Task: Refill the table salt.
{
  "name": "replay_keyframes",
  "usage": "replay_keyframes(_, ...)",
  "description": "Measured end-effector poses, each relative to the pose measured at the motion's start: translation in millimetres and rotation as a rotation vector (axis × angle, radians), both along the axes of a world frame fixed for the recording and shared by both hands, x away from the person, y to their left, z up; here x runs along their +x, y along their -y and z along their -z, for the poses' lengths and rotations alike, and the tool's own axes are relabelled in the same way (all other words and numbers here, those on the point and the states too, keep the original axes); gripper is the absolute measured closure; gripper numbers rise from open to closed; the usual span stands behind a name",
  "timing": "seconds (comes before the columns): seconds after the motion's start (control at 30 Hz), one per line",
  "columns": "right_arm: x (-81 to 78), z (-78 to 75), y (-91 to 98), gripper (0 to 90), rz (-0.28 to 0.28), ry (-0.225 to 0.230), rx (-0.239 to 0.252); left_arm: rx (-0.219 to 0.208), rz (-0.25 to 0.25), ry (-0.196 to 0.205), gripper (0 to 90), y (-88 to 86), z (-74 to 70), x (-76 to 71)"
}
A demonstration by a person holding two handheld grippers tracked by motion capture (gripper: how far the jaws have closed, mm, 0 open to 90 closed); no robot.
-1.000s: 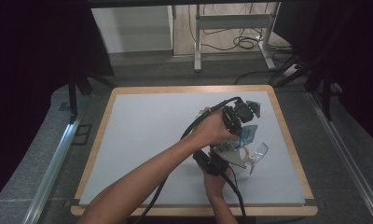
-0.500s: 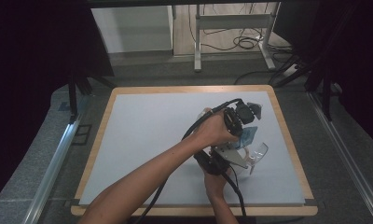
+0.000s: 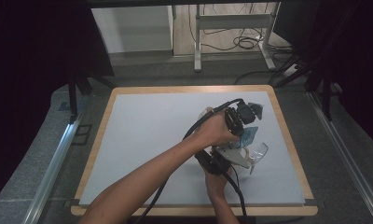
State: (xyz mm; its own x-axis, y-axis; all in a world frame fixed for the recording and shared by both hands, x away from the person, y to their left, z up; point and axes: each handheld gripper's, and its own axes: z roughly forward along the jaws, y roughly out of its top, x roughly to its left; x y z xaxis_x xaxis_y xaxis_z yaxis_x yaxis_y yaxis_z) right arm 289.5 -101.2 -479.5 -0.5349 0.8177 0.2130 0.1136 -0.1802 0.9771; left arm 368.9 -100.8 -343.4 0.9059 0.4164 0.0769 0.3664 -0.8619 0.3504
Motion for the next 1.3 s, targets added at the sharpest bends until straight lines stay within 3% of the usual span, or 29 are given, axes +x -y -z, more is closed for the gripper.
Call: replay_keyframes(1.3,-0.8,-3.2,-1.1,54.7,-0.005,0.01,0.001,0.002,-0.003,-0.001,90.0,-3.3,1.2,0.8)
